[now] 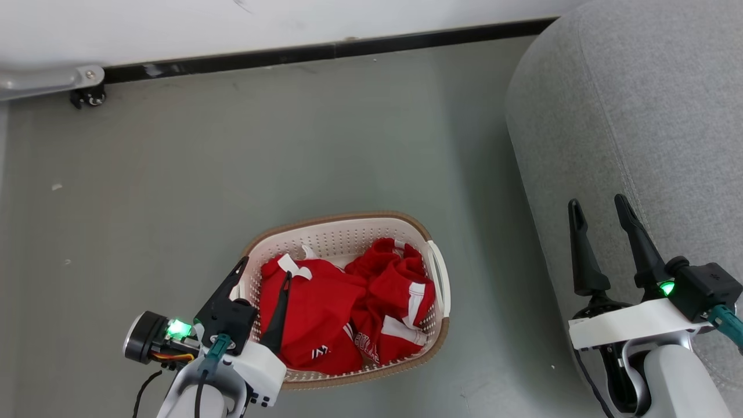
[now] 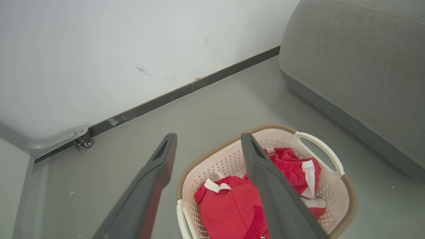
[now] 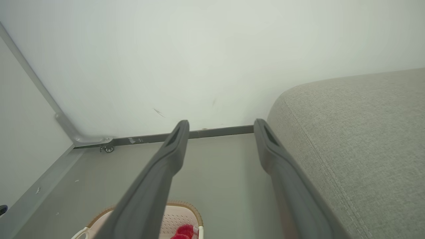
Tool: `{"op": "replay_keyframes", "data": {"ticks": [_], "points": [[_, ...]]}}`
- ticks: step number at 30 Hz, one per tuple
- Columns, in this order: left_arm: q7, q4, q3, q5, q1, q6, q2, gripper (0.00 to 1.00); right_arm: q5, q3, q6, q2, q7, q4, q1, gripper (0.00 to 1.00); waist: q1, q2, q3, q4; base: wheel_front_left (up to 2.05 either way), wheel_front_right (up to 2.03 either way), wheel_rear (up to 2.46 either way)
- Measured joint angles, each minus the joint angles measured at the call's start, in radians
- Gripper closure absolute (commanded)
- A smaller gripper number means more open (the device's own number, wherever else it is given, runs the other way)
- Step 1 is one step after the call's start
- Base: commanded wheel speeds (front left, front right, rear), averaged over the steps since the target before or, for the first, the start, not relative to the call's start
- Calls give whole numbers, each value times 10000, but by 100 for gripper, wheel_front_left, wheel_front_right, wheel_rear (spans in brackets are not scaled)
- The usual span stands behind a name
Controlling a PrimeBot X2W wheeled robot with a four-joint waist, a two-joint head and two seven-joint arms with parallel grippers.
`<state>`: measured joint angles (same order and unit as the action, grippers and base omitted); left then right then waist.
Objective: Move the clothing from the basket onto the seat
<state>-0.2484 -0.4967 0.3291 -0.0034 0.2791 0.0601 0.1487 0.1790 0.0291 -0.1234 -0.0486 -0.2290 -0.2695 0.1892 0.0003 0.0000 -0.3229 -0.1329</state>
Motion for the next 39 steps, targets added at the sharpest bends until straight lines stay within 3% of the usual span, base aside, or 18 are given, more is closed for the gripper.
{"op": "replay_keyframes", "data": {"ticks": [15, 39], "points": [[111, -1522, 326, 487, 752, -265, 380, 0, 326, -67, 0, 6, -98, 96, 402, 0, -1, 0, -1006, -639, 0, 0, 0], [811, -3496, 943, 1611, 2406, -230, 746, 0, 767, -303, 0, 23, -190, 151, 1239, 0, -1, 0, -2975, -1457, 0, 0, 0]]}}
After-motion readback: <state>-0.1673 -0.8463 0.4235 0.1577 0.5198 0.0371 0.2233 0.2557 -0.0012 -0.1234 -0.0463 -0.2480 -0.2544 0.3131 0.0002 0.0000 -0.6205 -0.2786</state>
